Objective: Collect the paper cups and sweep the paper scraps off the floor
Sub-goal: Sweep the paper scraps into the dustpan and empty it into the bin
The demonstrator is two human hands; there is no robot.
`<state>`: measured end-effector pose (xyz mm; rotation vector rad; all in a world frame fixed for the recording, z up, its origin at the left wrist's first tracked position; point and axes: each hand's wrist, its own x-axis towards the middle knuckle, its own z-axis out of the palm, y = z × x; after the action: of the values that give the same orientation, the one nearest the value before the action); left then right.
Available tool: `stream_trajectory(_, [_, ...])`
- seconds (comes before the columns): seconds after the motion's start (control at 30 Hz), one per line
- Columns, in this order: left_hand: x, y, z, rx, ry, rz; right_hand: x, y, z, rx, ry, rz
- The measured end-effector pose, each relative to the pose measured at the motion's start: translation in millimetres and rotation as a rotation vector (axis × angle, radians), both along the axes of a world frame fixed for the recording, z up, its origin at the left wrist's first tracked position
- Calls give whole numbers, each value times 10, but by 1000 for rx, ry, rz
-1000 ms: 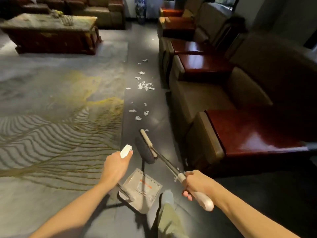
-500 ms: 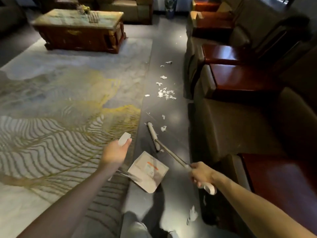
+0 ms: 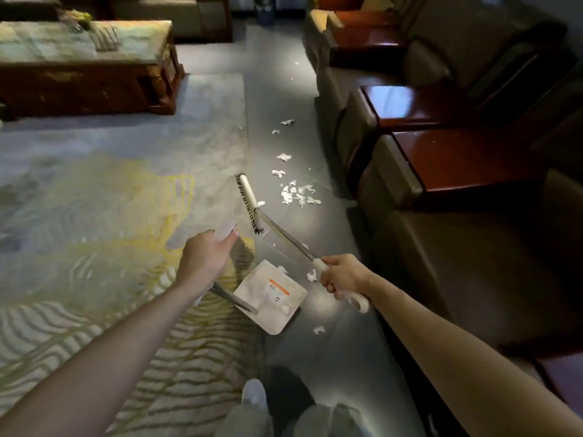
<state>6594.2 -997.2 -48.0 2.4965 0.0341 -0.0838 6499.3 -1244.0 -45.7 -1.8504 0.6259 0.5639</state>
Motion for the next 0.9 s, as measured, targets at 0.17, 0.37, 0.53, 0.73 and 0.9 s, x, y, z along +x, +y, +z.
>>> stream_trajectory(0.17, [1478, 193, 99, 12, -2, -69, 1207, 217, 40, 14, 11, -93])
stream_trajectory(0.37, [3374, 147, 132, -47, -20, -180, 2831, 264, -65, 38, 8, -208])
stream_trajectory(0.53, [5119, 57, 285, 8, -70, -252, 4312, 286, -51, 89, 12, -318])
stream_trajectory(0.73, [7040, 131, 454, 187, -251, -377, 5950, 329, 63, 76, 2, -368])
stream_trajectory(0.9, [8654, 111, 428, 268, -253, -430, 7408, 445, 13, 113, -29, -491])
